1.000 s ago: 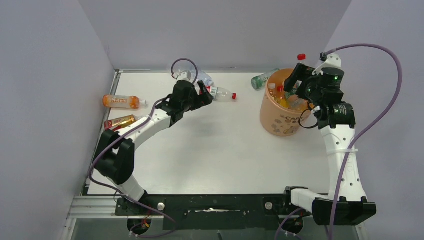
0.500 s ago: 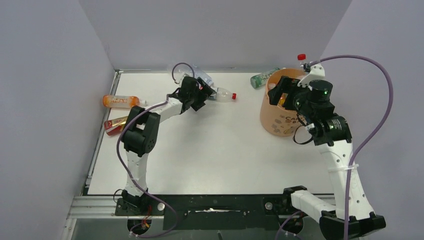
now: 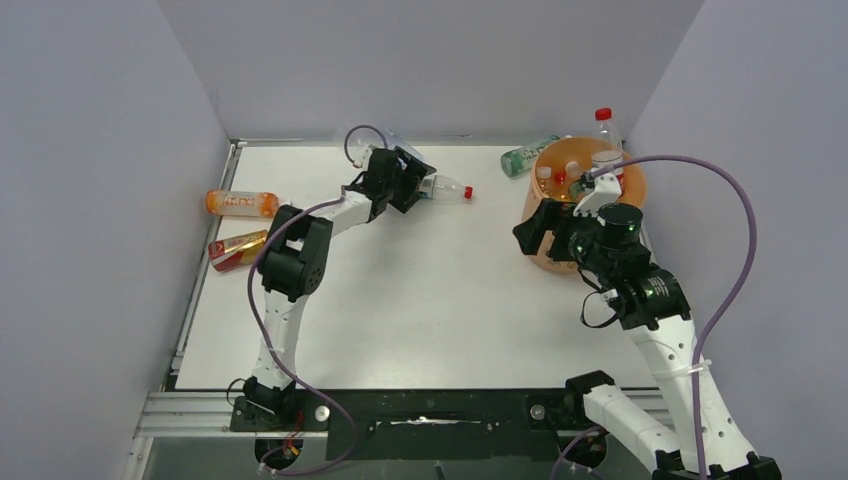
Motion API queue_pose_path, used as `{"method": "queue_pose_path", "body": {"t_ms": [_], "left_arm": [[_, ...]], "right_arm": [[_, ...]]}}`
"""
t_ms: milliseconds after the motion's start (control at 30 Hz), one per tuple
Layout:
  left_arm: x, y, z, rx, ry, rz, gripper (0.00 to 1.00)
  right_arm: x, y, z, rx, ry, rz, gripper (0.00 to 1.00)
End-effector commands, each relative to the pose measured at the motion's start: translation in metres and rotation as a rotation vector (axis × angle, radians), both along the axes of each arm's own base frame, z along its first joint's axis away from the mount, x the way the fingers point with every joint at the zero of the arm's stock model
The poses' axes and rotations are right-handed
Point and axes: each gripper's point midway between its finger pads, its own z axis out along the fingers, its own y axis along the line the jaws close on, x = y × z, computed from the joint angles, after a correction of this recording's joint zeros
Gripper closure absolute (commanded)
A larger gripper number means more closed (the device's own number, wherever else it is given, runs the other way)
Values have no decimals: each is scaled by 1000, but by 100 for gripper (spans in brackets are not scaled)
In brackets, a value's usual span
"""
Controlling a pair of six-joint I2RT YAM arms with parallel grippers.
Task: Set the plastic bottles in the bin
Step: Pick up the plastic bottle at the center of the board.
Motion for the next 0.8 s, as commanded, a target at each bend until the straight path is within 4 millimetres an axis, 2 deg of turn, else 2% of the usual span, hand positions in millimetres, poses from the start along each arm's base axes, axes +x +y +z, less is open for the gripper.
{"method": "queue_pose_path", "body": {"t_ms": [0, 367, 667, 767], "left_arm": [[24, -7, 15, -79, -46, 40, 9], [14, 3, -31, -41, 57, 77, 10], [12, 12, -54, -44, 84, 87, 42], [9, 15, -57, -43, 84, 96, 50]], "right_arm": [[2, 11, 12, 34, -68, 40, 8], [2, 20, 12, 43, -77, 69, 9], [1, 26, 13, 52, -79, 82, 9], [0, 27, 12, 51, -77, 81, 9]]}}
